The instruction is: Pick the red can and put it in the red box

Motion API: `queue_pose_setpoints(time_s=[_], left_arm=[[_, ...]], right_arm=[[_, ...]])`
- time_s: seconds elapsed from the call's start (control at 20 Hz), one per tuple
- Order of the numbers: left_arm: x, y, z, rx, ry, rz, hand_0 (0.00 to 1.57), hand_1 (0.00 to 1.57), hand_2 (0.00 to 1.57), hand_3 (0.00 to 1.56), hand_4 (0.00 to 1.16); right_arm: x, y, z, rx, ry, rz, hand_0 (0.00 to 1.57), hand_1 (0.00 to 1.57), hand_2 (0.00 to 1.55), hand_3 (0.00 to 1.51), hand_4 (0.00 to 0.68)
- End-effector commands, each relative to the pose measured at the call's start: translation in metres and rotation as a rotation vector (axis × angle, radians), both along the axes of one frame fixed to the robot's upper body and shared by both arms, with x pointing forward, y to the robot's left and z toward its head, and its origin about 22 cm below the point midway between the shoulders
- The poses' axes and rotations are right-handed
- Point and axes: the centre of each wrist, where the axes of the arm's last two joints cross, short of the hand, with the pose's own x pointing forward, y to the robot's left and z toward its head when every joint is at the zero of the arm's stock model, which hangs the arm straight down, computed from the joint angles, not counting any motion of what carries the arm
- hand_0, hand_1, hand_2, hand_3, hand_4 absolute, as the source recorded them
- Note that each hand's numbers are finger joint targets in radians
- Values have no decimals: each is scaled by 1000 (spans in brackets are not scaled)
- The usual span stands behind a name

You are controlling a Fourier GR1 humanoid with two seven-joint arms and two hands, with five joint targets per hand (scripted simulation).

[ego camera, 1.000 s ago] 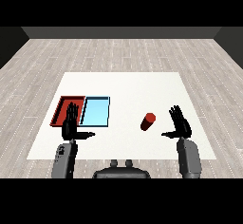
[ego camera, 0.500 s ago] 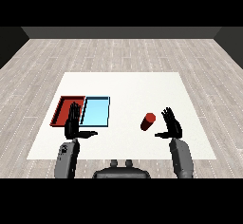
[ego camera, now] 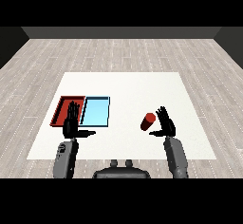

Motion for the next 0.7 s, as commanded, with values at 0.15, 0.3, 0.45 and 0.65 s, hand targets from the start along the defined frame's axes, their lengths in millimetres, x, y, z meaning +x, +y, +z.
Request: queue_pose_setpoints(time_s=[0.15, 0.3, 0.45, 0.65], left_arm=[[-4, 5, 1, -25, -10, -8, 0, 0, 0, 0, 0], [11, 2, -4, -26, -15, -1, 0, 0, 0, 0, 0], [6, -17, 7, -22, -17, -19, 0, 0, 0, 0, 0], [-8, 15, -5, -16, -22, -15, 0, 0, 0, 0, 0]], right_arm=[[4, 29, -9, 24, 27, -1, 0, 0, 0, 0, 0], [21, 11, -8, -1, 18, 22, 0, 0, 0, 0, 0], [29, 5, 8, -3, 33, 22, 0, 0, 0, 0, 0], [2, 24, 9, -1, 58, 3, 0, 0, 0, 0, 0]])
